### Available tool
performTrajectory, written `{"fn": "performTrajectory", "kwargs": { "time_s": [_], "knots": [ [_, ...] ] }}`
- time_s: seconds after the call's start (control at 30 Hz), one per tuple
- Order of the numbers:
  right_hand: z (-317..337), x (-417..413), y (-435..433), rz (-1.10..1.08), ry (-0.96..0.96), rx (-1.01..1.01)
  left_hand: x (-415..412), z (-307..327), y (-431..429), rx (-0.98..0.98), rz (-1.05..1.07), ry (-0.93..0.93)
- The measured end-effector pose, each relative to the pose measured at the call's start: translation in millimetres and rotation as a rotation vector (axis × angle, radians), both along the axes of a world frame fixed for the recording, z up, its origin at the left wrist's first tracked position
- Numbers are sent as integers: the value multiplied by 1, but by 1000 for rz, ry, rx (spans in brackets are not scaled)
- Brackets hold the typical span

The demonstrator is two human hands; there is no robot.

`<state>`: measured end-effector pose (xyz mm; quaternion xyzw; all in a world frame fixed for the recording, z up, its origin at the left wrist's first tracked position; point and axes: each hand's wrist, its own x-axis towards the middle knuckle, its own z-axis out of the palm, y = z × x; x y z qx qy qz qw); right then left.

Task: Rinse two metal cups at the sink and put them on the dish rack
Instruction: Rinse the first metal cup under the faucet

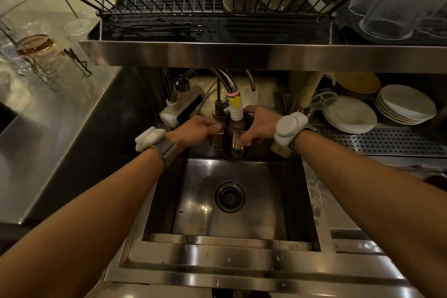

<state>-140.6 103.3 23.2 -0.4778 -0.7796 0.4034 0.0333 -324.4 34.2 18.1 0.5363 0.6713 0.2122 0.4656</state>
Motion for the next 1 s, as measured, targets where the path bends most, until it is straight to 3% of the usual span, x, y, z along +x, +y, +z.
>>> {"fn": "performTrajectory", "kwargs": {
  "time_s": [0.1,0.37,0.73,1.0],
  "knots": [
    [-6,4,-1,12,-13,-11,3,-2,2,15,24,-39],
    [5,11,4,-56,4,-66,-4,6,6,133,45,286],
    [1,13,-3,-43,-108,-55,-3,24,-2,302,-327,956],
    [6,15,-6,-14,-149,-43,1,29,-3,404,-459,1116]
  ]
}}
